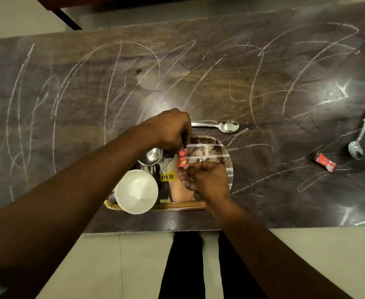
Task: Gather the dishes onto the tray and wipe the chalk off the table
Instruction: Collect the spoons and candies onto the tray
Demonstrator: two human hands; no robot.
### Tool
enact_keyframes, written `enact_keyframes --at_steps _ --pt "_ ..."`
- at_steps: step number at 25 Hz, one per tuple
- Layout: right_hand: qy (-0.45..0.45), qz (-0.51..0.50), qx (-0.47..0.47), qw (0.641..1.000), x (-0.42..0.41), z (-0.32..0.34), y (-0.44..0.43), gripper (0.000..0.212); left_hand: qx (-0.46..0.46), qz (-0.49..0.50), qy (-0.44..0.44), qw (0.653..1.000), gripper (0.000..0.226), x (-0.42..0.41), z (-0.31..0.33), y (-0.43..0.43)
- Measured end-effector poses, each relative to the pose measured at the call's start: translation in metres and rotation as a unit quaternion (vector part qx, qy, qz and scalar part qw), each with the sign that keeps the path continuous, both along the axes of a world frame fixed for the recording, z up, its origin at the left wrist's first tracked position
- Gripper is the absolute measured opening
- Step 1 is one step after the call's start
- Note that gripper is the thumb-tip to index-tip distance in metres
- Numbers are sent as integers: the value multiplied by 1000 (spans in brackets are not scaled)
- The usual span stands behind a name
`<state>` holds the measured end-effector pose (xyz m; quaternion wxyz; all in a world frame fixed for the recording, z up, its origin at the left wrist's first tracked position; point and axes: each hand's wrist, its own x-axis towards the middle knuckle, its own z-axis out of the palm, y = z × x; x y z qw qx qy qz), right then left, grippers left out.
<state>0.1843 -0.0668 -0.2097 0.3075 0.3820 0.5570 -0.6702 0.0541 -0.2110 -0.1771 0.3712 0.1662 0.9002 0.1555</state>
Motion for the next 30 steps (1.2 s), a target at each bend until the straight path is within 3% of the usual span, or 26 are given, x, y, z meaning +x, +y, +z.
enact_keyframes --at_steps 7,17,22,25,30 --pt "5 11 62 998 -1 -20 -3 17 -14 -62 87 994 21 8 -9 -3" --pt "22 -4 73 997 -1 -22 -5 17 -56 -114 116 985 11 6 1 5" --pt "76 37 81 993 9 -7 0 25 6 -28 146 989 12 -4 13 19" --pt "144 64 90 983 8 11 37 17 94 16 149 984 15 3 18 65" --pt "223 147 275 924 -9 27 174 6 177 14 124 976 36 14 7 157"
